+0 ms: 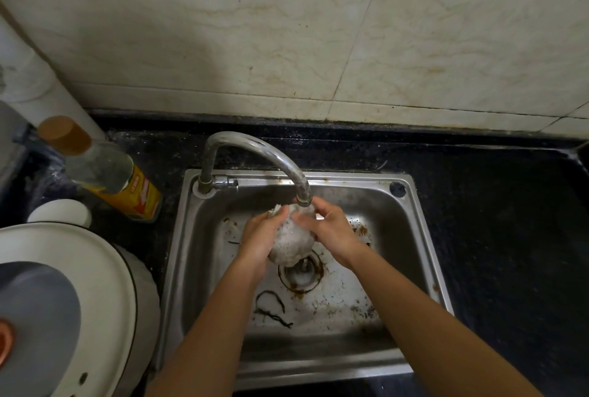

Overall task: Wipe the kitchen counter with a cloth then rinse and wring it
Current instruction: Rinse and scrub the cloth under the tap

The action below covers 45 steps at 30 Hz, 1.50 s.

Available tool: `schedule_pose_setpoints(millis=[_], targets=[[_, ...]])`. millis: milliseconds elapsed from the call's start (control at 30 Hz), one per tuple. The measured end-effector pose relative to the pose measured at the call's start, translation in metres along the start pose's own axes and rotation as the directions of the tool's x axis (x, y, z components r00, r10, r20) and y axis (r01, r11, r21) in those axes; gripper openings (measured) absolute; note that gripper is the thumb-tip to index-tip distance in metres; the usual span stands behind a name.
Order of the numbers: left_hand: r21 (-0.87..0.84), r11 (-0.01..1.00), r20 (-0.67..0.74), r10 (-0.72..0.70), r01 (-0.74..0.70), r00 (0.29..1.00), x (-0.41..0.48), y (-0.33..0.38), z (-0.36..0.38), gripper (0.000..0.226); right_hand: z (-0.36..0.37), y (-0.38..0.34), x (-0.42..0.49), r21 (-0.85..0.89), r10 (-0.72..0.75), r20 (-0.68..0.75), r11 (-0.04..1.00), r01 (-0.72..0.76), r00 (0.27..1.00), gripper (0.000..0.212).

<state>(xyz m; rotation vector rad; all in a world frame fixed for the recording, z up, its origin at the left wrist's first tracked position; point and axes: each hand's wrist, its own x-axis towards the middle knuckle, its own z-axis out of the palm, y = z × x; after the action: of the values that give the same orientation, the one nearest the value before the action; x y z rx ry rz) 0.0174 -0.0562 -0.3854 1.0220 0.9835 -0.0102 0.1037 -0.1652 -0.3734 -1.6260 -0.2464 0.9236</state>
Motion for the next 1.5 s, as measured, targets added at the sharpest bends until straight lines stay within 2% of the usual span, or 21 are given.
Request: schedule_pose_setpoints(millis=[200, 300, 367, 500, 567, 700, 800, 900, 1000, 1067, 1133, 1200, 1300, 1400, 1433, 1500], targets=[[-0.013, 1.0, 0.019, -0.007, 0.007, 1.0, 0.002, -0.003, -0.001, 0.032, 0.009, 0.004, 0.002, -0.243, -0.16, -0.086, 0.961, 0.135, 0.983, 0.02], [-0.013, 1.0, 0.009, 0.002, -0.002, 1.0, 0.0, -0.003, 0.0, 0.028, 0.017, 0.005, 0.002, -0.338, -0.188, -0.127, 0.931, 0.135, 0.974, 0.017], [-0.01, 1.0, 0.009, 0.008, -0.008, 1.0, -0.001, -0.003, 0.001, 0.028, 0.021, 0.004, 0.003, -0.295, -0.133, -0.155, 0.952, 0.083, 0.979, 0.018], [-0.019, 1.0, -0.009, 0.017, -0.017, 1.0, -0.002, -0.001, 0.003, 0.028, 0.028, -0.002, 0.01, -0.064, 0.148, -0.226, 0.984, -0.167, 0.963, 0.024], [-0.029, 1.0, -0.039, 0.007, -0.008, 0.999, -0.002, -0.001, 0.001, 0.025, 0.025, -0.003, 0.012, -0.019, 0.208, -0.216, 0.976, -0.217, 0.954, 0.024], [-0.063, 0.998, -0.077, 0.003, -0.008, 0.997, -0.002, -0.002, -0.006, 0.028, 0.02, -0.003, 0.005, -0.084, 0.122, -0.122, 0.988, -0.132, 0.985, 0.028], [-0.057, 0.998, -0.114, 0.007, -0.014, 0.993, -0.005, -0.002, 0.0, 0.024, 0.024, -0.004, 0.005, -0.154, 0.133, -0.162, 0.975, -0.158, 0.978, 0.027], [-0.091, 0.996, -0.109, -0.019, 0.009, 0.994, -0.006, -0.004, 0.006, 0.034, 0.024, -0.005, 0.009, -0.103, 0.17, -0.236, 0.975, -0.198, 0.957, 0.029], [-0.107, 0.994, -0.11, -0.047, 0.035, 0.993, -0.005, -0.002, 0.006, 0.036, 0.018, -0.004, 0.007, -0.244, 0.05, -0.262, 0.963, -0.116, 0.964, 0.02], [-0.103, 0.995, -0.121, -0.031, 0.019, 0.992, -0.004, -0.001, 0.005, 0.034, 0.013, -0.003, 0.003, -0.292, -0.027, -0.23, 0.956, -0.042, 0.973, 0.013], [-0.042, 0.999, -0.119, 0.013, -0.018, 0.993, -0.004, -0.001, 0.007, 0.029, 0.013, -0.001, 0.001, -0.19, 0.027, -0.14, 0.98, -0.053, 0.99, 0.019], [0.031, 0.999, -0.068, 0.027, -0.025, 0.997, -0.006, 0.0, 0.011, 0.041, 0.014, 0.0, -0.001, -0.028, 0.128, -0.063, 0.991, -0.13, 0.99, 0.029], [0.003, 1.0, 0.08, 0.012, -0.012, 0.997, -0.013, 0.001, 0.016, 0.061, 0.012, 0.003, 0.0, 0.182, 0.217, -0.009, 0.96, -0.212, 0.976, 0.041], [-0.071, 0.997, 0.154, -0.014, 0.025, 0.988, -0.014, -0.001, 0.012, 0.064, 0.004, 0.007, 0.003, 0.245, 0.253, -0.012, 0.939, -0.243, 0.967, 0.036], [-0.09, 0.996, 0.127, -0.008, 0.019, 0.992, -0.015, -0.001, 0.01, 0.058, 0.001, 0.009, 0.004, 0.234, 0.273, -0.034, 0.938, -0.258, 0.961, 0.033], [-0.094, 0.995, -0.045, 0.037, -0.041, 0.998, -0.016, -0.001, 0.007, 0.037, -0.002, 0.01, 0.006, 0.239, 0.309, -0.067, 0.928, -0.285, 0.949, 0.03]])
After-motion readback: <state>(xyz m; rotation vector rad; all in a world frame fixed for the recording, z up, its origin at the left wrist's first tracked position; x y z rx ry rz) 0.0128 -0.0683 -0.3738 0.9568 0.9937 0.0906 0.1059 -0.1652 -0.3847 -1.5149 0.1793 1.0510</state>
